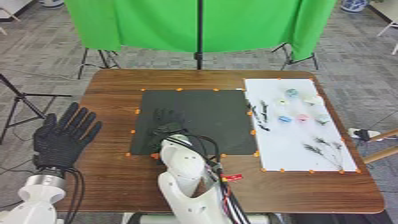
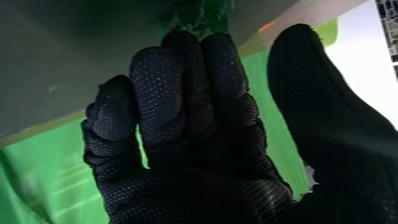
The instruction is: Arrange flowers
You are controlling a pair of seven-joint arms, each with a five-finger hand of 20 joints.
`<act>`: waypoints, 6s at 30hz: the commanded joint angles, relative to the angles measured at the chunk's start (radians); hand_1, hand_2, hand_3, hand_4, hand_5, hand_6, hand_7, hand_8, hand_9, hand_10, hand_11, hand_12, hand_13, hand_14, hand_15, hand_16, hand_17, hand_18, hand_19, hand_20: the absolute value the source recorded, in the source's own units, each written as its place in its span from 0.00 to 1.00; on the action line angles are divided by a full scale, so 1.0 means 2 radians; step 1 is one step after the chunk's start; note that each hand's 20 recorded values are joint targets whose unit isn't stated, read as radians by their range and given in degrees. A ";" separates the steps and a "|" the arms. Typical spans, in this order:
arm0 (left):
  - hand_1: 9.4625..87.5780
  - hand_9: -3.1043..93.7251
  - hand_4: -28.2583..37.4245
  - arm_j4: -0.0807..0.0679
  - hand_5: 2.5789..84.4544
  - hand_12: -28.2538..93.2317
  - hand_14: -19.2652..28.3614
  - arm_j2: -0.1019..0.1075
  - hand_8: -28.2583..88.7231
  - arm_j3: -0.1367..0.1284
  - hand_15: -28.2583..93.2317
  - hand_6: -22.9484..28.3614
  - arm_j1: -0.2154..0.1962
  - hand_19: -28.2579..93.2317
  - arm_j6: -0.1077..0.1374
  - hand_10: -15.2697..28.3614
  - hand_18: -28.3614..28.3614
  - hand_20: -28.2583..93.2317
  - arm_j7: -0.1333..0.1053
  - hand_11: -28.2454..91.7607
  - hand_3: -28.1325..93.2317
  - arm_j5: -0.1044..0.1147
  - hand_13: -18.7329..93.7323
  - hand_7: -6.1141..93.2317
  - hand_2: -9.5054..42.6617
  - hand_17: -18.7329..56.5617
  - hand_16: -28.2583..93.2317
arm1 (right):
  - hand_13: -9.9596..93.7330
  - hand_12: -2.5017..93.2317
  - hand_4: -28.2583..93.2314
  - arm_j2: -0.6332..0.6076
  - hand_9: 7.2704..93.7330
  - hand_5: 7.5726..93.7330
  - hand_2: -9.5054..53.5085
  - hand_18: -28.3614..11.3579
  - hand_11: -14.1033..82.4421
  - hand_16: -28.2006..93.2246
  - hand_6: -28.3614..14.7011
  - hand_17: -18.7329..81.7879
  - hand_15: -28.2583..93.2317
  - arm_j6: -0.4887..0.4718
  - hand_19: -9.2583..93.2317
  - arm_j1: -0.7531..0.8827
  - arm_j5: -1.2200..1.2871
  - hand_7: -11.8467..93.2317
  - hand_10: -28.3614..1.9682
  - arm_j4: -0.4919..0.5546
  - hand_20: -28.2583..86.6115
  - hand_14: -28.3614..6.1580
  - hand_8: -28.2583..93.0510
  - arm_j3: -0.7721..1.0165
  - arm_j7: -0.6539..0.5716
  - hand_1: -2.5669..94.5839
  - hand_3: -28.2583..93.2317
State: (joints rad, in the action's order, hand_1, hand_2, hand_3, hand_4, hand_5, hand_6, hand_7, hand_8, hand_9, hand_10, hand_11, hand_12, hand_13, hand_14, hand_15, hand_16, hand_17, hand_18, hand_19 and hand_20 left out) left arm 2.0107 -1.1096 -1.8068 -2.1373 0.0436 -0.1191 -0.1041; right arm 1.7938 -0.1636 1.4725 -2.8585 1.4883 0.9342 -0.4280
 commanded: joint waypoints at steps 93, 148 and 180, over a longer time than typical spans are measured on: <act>0.22 0.46 0.00 0.059 0.55 0.34 0.74 -0.061 0.16 -0.078 0.57 0.60 -0.074 0.57 0.067 0.70 0.80 0.38 -0.025 0.41 0.85 0.003 0.45 0.21 0.48 0.18 0.18 | 0.73 0.46 0.00 -0.357 0.82 0.72 0.00 0.07 0.32 0.55 0.56 0.52 0.66 0.024 0.95 0.324 0.260 0.37 0.49 0.323 0.56 0.49 0.28 0.363 -0.221 0.65 0.77; 0.23 0.46 0.00 0.043 0.55 0.34 0.77 -0.021 0.16 -0.025 0.67 0.61 -0.020 0.62 0.082 0.71 0.83 0.48 0.010 0.43 0.85 0.007 0.46 0.21 0.48 0.19 0.19 | 0.84 0.42 0.03 -0.117 0.90 0.83 0.00 0.03 0.62 0.60 0.59 0.67 0.84 0.028 1.00 0.069 0.128 0.43 0.50 0.175 0.72 0.43 0.37 0.027 -0.101 0.57 0.83; 0.25 0.46 0.01 0.046 0.55 0.34 0.77 -0.049 0.16 -0.043 0.66 0.61 -0.041 0.60 0.062 0.71 0.82 0.45 -0.006 0.43 0.89 0.014 0.45 0.22 0.51 0.19 0.19 | 0.60 0.27 0.00 -0.200 0.62 0.62 0.00 0.00 0.47 0.46 0.44 0.53 0.77 -0.081 1.00 0.132 0.156 0.38 0.20 0.253 0.60 0.25 0.16 0.066 -0.074 0.43 0.89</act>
State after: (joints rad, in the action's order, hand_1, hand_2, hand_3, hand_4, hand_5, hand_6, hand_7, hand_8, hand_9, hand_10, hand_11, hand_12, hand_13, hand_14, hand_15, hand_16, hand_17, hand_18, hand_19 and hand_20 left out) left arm 2.1031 -1.1950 -1.8921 -2.2086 0.1777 -0.1282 -0.0865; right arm 1.4123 -0.3595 1.6830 -2.5365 2.0280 1.0603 -0.5943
